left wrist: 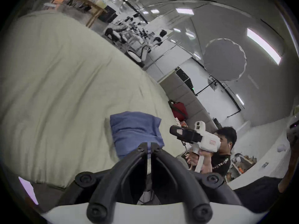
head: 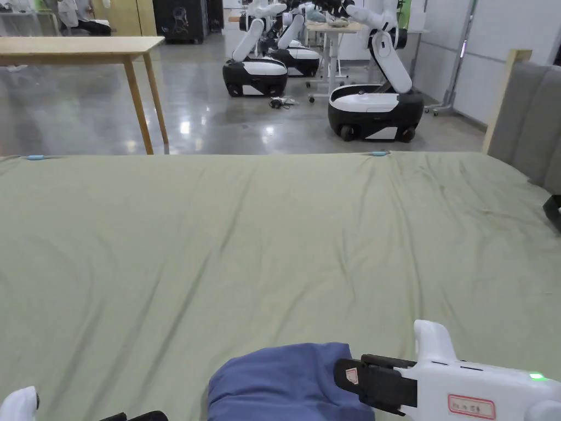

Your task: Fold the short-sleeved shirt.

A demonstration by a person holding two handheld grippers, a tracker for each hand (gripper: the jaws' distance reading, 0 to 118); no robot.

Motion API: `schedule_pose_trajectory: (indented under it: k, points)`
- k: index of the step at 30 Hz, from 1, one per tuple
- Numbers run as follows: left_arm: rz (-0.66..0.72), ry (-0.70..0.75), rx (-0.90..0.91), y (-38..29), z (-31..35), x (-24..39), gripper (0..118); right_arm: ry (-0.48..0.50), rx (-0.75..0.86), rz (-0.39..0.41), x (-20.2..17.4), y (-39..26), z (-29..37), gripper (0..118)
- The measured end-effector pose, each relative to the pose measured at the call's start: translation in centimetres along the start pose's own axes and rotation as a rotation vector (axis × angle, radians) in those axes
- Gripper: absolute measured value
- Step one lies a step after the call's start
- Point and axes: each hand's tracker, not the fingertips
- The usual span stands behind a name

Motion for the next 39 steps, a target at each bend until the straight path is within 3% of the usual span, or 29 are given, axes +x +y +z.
schedule_pose_trajectory:
  k: [3, 5, 8, 9, 10, 11, 12, 18, 26, 29, 30, 32, 33, 39]
  points:
    - [0.054, -0.024, -0.003, 0.4, -2.1, -1.7, 3, 0.049, -0.062, -0.053, 2.0, -0.6, -2.6, 0]
    - [0.079, -0.024, -0.013, 0.7, -3.4, -2.5, 3, 0.078, -0.078, -0.141, 3.0, -1.5, -3.5, 0]
    - [0.104, -0.069, -0.063, 1.0, -5.2, -3.1, 11, 0.045, -0.079, -0.128, 3.1, -2.4, -3.7, 0]
    - [0.123, -0.077, -0.073, 1.0, -5.9, -3.3, 28, 0.047, -0.074, -0.127, 3.2, -2.3, -3.6, 0]
    - [0.143, -0.08, -0.092, 1.1, -6.6, -3.5, 70, 0.046, -0.072, -0.127, 2.9, -2.2, -3.5, 0]
    - [0.159, -0.073, -0.118, 1.1, -7.4, -3.6, 99, 0.037, -0.075, -0.121, 2.8, -2.1, -3.5, 0]
    - [0.165, -0.069, -0.128, 1.6, -7.7, -5.2, 111, 0.026, -0.082, -0.108, 2.6, -2.0, -3.6, 0]
    - [0.233, -0.063, -0.127, 2.8, -10.5, -6.9, 111, 0.01, -0.087, -0.074, 2.2, -1.9, -3.8, 0]
    - [0.277, -0.125, -0.185, 2.1, -14.4, -6.6, 106, 0.046, -0.077, -0.114, 3.0, -2.2, -3.8, 0]
    - [0.167, -0.058, -0.193, 1.7, -14.5, -5.4, 90, 0.053, -0.074, -0.122, 3.2, -2.2, -3.8, 0]
    - [0.138, -0.026, -0.188, 1.7, -14.4, -5.3, 90, 0.053, -0.073, -0.123, 3.3, -2.3, -3.8, 0]
    - [0.116, 0.022, -0.175, 1.8, -13.9, -5.6, 45, 0.051, -0.072, -0.126, 3.4, -2.3, -3.8, 0]
    - [0.146, -0.028, -0.185, 1.8, -14.0, -5.7, 36, 0.06, -0.073, -0.129, 3.5, -2.4, -3.8, 0]
    - [0.135, -0.025, -0.194, 2.5, -14.1, -5.5, 34, 0.064, -0.049, -0.128, 3.1, -2.5, -3.7, 0]
